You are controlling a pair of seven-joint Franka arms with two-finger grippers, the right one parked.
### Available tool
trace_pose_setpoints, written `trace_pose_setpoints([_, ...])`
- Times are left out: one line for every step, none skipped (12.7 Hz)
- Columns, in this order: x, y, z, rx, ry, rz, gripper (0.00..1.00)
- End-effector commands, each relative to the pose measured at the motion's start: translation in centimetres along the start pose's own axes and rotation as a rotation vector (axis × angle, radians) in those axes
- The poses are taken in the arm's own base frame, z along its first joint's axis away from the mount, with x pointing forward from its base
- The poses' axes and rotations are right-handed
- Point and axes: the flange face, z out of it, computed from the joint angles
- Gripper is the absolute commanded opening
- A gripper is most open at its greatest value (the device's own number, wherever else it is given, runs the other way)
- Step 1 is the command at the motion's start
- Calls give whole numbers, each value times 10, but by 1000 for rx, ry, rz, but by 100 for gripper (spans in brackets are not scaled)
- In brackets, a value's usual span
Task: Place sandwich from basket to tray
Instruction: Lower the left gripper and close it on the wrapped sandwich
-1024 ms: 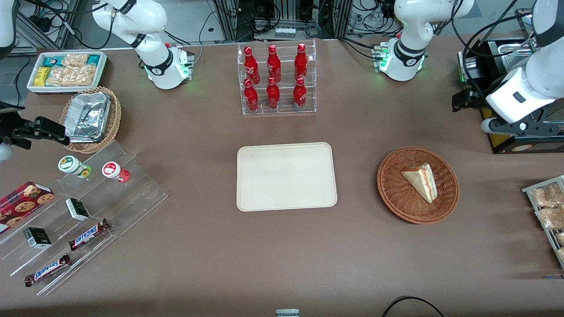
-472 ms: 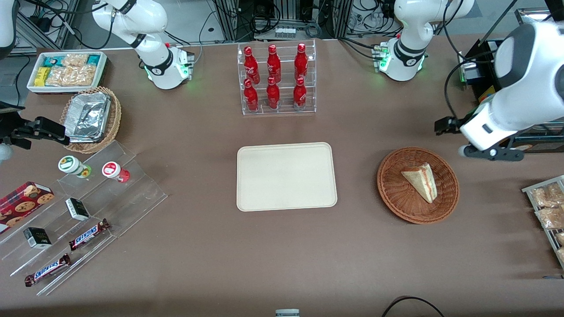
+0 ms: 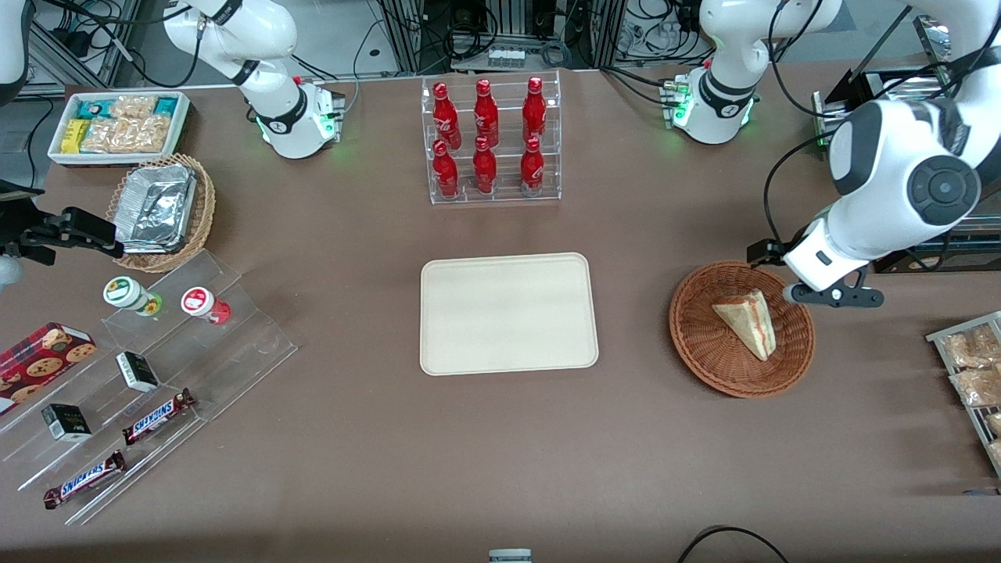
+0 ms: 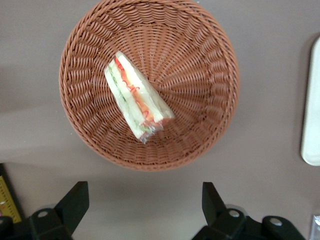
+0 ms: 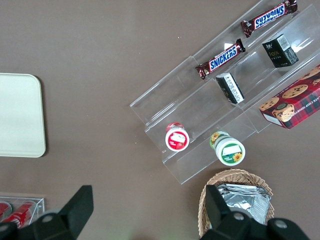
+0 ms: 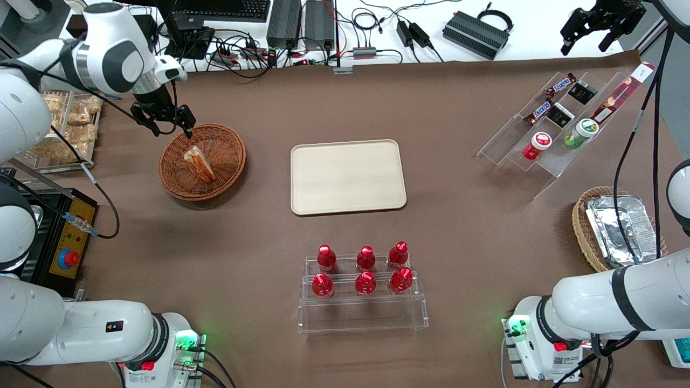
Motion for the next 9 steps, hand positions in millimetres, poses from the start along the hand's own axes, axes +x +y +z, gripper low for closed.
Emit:
trace_pose_setpoints([1,-7,34,0,27,-75,100])
trace_pose_setpoints([4,-7,44,-3,17,-122,100])
trace_pose_setpoints([8,-7,50,-7,24,-177,100])
trace_pose_setpoints([11,-7,56,-10,30,-262,100])
trace_pose_setpoints([15,-7,61,-13,28,-340,100])
trace_pose_setpoints([17,-7,67,-15,22,-388,100])
trace_pose_setpoints([19,-7,71,-19,31,-423,100])
trace_pose_setpoints([21,-7,76,-24,45,-466,100])
trace_pose_setpoints([23,-7,78,-28,51,-506,100])
